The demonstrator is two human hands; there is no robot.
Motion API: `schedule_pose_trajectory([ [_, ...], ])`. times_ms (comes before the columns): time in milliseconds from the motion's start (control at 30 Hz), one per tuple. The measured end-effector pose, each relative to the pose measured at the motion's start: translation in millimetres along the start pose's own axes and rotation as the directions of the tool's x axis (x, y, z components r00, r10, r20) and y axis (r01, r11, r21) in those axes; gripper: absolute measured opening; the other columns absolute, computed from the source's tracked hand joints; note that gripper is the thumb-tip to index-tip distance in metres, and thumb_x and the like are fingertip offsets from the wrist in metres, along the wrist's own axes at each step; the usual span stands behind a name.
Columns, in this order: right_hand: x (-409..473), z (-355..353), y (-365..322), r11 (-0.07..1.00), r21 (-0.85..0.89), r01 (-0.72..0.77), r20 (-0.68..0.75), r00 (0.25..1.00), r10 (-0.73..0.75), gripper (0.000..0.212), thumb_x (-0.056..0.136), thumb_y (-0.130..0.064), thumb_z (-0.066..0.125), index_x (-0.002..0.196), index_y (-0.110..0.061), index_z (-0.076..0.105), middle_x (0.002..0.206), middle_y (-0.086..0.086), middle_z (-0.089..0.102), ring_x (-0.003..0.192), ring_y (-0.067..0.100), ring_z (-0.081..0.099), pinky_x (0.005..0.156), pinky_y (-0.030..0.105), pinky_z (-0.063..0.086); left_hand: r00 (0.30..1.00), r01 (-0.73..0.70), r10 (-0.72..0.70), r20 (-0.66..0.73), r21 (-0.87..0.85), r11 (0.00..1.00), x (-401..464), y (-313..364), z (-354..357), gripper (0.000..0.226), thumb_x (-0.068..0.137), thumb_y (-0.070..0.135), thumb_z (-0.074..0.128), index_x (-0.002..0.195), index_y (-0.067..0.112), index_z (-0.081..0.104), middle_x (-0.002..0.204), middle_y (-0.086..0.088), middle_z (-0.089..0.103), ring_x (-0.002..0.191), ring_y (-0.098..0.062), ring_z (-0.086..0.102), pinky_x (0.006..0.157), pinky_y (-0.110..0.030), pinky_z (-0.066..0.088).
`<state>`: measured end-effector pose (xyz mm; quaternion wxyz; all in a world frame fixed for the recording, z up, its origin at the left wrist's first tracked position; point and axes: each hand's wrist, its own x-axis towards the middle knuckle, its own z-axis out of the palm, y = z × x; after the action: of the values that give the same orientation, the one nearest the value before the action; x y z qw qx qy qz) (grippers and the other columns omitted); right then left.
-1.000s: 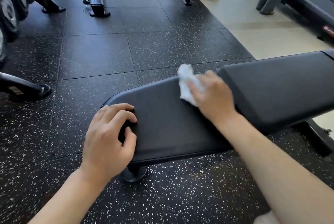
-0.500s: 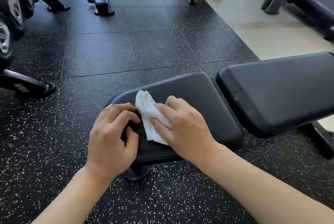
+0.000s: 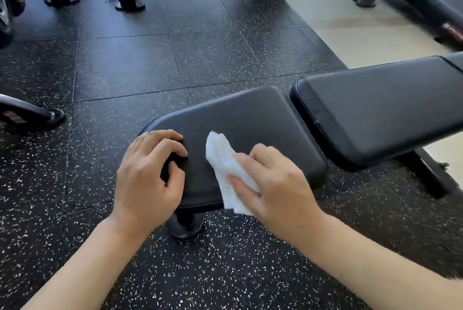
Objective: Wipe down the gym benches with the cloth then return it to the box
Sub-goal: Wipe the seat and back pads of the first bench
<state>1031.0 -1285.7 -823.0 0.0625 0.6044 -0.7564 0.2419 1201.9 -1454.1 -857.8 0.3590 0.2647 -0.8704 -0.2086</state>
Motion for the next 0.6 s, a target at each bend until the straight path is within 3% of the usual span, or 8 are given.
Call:
schedule_pose_trajectory([
  [100,-15.4,3.0,-14.3,0.985,0.021,0.171,0.057,0.983,-0.172,0.032,0.105,-0.035,0.061,0.119,-0.008,0.07,0.09,0.003,0.054,0.077,0.024,0.05,0.068,0.043,0.049,1.0,0.001,-0.001,0.027,-0.001,1.0,-0.6,-0.8,-1.7,0.021,0.086,0.01,0.052,0.098,0.012,0.069,0.123,0.003,0.066,0.117,-0.022,0.06,0.111,-0.034,0.04],
  [167,-9.9,-1.6,4.6,0.961,-0.094,0.261,0.048,0.965,-0.257,0.029,0.106,-0.029,0.058,0.121,-0.007,0.071,0.094,0.006,0.057,0.077,0.027,0.054,0.067,0.044,0.05,0.999,-0.002,0.002,0.036,-0.002,1.0,-0.4,-0.8,-2.5,0.02,0.086,0.01,0.053,0.098,0.012,0.069,0.124,0.003,0.065,0.117,-0.022,0.059,0.112,-0.034,0.039],
  [200,-2.7,-4.4,20.8,0.957,-0.179,0.227,0.039,0.974,-0.224,0.029,0.108,-0.027,0.054,0.123,-0.009,0.07,0.097,0.007,0.058,0.079,0.028,0.055,0.07,0.044,0.05,0.999,-0.003,0.003,0.035,-0.002,1.0,-0.3,-0.4,-2.7,0.02,0.086,0.009,0.053,0.098,0.012,0.069,0.124,0.003,0.065,0.117,-0.021,0.059,0.112,-0.032,0.039],
  [300,20.5,-20.9,81.7,0.945,-0.304,-0.121,-0.035,0.993,0.116,0.032,0.109,-0.035,0.047,0.121,-0.016,0.07,0.1,0.006,0.058,0.091,0.028,0.056,0.082,0.039,0.047,1.0,-0.01,0.011,0.025,-0.01,1.0,0.3,1.2,-2.5,0.018,0.085,0.007,0.055,0.097,0.011,0.068,0.122,0.002,0.066,0.115,-0.021,0.059,0.112,-0.033,0.039],
  [367,28.3,-32.0,107.6,0.915,-0.246,-0.319,-0.061,0.948,0.314,0.035,0.106,-0.042,0.05,0.119,-0.016,0.07,0.105,0.007,0.06,0.096,0.028,0.058,0.083,0.038,0.044,1.0,-0.011,0.011,0.02,-0.011,1.0,0.0,1.9,-2.1,0.018,0.085,0.006,0.055,0.096,0.011,0.068,0.12,0.002,0.066,0.114,-0.022,0.059,0.112,-0.034,0.04],
  [433,32.3,-30.8,103.6,0.905,-0.156,-0.396,-0.101,0.918,0.384,0.032,0.104,-0.038,0.055,0.111,-0.01,0.071,0.101,0.01,0.06,0.093,0.033,0.059,0.081,0.042,0.045,1.0,-0.001,0.001,0.02,-0.005,1.0,-0.5,2.6,-1.9,0.018,0.084,0.006,0.055,0.096,0.012,0.067,0.12,0.002,0.065,0.113,-0.022,0.059,0.112,-0.034,0.04],
  [533,35.0,-13.3,55.5,0.939,-0.254,-0.233,0.012,0.97,0.244,0.043,0.11,-0.037,0.032,0.141,-0.017,0.055,0.105,0.002,0.053,0.097,0.026,0.053,0.086,0.038,0.046,1.0,0.013,-0.013,0.02,0.003,1.0,0.0,3.4,-1.7,0.018,0.084,0.006,0.055,0.096,0.013,0.067,0.12,0.003,0.065,0.114,-0.022,0.059,0.11,-0.035,0.041],
  [600,28.5,-5.7,17.1,0.987,-0.137,-0.087,0.036,0.995,0.093,0.034,0.104,-0.03,0.05,0.133,-0.017,0.062,0.1,0.001,0.057,0.086,0.024,0.055,0.076,0.039,0.052,1.0,0.02,-0.02,0.021,0.012,1.0,0.5,3.6,-0.2,0.018,0.083,0.007,0.055,0.096,0.013,0.067,0.12,0.004,0.065,0.113,-0.022,0.059,0.108,-0.036,0.042],
])
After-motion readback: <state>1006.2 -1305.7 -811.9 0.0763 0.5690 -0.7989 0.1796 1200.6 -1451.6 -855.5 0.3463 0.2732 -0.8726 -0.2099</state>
